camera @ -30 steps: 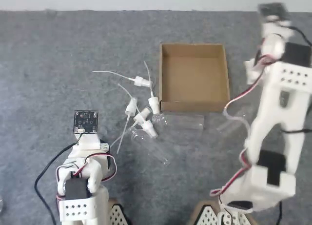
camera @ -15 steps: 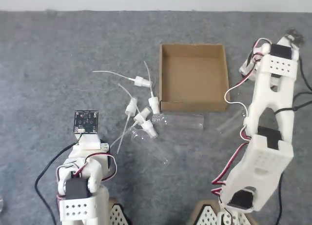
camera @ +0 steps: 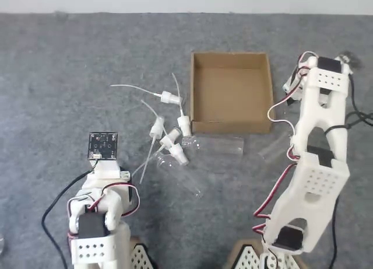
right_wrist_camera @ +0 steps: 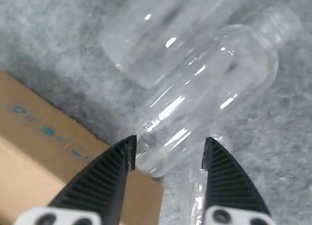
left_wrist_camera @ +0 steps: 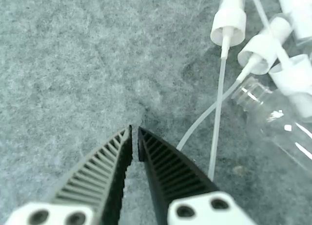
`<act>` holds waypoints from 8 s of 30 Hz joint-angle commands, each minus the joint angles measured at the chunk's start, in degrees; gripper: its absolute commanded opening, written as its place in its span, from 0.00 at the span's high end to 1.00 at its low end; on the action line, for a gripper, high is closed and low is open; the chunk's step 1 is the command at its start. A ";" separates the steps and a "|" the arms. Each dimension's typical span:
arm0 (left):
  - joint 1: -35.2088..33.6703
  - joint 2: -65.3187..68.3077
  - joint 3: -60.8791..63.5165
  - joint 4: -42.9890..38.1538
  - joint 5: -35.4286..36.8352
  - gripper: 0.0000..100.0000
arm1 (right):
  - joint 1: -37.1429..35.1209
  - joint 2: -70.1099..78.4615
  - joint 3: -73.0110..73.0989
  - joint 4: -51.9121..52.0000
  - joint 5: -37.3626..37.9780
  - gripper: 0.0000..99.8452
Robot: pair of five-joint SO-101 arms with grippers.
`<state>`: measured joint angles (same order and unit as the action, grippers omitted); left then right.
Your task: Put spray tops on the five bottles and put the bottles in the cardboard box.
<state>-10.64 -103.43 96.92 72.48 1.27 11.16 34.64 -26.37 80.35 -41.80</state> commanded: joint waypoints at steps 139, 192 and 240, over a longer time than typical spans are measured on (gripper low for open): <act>-1.14 47.47 -61.05 4.57 -21.71 0.92 | 4.97 -82.95 94.42 -13.32 67.78 0.77; 15.12 145.23 -119.43 -9.41 -40.62 0.93 | 4.97 -84.09 106.37 -25.80 67.69 0.86; -5.98 88.35 -48.48 -14.59 -23.12 0.92 | -4.97 -126.64 110.95 -13.67 68.31 0.86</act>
<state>-16.79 -12.18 47.34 60.09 -22.37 6.42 -84.66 81.23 65.41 26.51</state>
